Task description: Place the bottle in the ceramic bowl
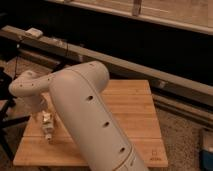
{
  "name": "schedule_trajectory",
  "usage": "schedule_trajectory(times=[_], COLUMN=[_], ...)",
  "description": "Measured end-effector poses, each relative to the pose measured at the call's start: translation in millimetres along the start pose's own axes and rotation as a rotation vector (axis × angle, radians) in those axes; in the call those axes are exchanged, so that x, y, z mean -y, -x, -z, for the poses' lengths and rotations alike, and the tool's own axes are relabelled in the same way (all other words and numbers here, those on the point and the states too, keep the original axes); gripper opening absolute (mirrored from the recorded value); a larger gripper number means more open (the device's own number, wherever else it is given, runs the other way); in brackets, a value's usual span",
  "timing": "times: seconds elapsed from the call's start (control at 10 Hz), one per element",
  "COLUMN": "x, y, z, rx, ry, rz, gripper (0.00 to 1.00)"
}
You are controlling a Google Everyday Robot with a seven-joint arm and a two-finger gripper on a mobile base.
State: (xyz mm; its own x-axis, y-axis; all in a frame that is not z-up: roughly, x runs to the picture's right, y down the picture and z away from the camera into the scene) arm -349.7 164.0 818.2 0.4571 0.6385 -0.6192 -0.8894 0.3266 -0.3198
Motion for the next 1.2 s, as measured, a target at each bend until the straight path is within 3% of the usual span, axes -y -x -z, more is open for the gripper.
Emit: schedule_trajectory(times=[0.7, 1.0, 1.2], x=[10.0, 10.0, 6.7], y=[7.8, 6.3, 3.4], z=[-20.6, -29.3, -23.7], rx=[-0.007, -0.045, -0.045], ry=[-0.013, -0.021, -0.005], rz=[0.0, 0.022, 0.037], gripper=[0.62, 0.31, 0.14])
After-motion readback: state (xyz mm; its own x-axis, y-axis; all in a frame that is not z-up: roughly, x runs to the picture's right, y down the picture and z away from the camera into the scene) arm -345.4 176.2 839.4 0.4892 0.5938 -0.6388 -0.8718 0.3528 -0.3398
